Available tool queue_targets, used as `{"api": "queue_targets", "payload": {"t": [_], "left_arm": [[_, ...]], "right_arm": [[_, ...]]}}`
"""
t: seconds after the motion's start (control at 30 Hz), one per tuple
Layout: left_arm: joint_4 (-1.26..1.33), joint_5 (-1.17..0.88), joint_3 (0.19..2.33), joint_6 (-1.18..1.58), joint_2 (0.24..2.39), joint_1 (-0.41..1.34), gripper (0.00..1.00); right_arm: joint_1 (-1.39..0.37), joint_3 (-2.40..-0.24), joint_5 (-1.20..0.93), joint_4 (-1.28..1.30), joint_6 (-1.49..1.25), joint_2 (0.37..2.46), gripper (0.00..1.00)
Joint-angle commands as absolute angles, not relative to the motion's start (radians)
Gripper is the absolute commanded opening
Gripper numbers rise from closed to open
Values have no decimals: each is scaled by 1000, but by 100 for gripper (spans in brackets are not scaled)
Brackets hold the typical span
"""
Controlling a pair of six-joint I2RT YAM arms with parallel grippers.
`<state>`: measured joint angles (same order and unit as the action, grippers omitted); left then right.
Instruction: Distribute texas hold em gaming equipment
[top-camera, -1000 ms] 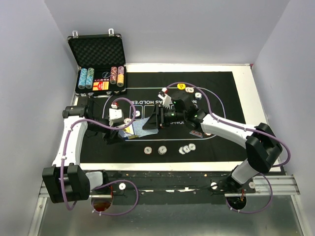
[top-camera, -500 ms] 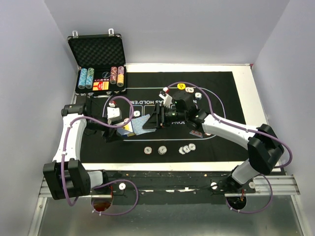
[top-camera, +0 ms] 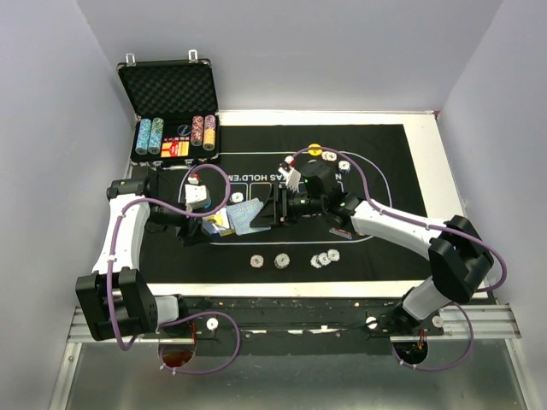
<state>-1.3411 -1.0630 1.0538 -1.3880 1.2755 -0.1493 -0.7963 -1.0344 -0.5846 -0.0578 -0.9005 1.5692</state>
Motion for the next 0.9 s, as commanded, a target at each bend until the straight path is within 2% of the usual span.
{"api": "queue_targets", "payload": {"t": [0.0,0.87], "left_arm": [[-1614,-1134,1046,-1428,1262,-156,12],[-1605,-1144,1038,-1408,1292,-160,12]], "right_arm": [[-787,-1037,-586,-41,-907,1546,59],[-785,-1042,-634,-66,-927,1562,60]]}}
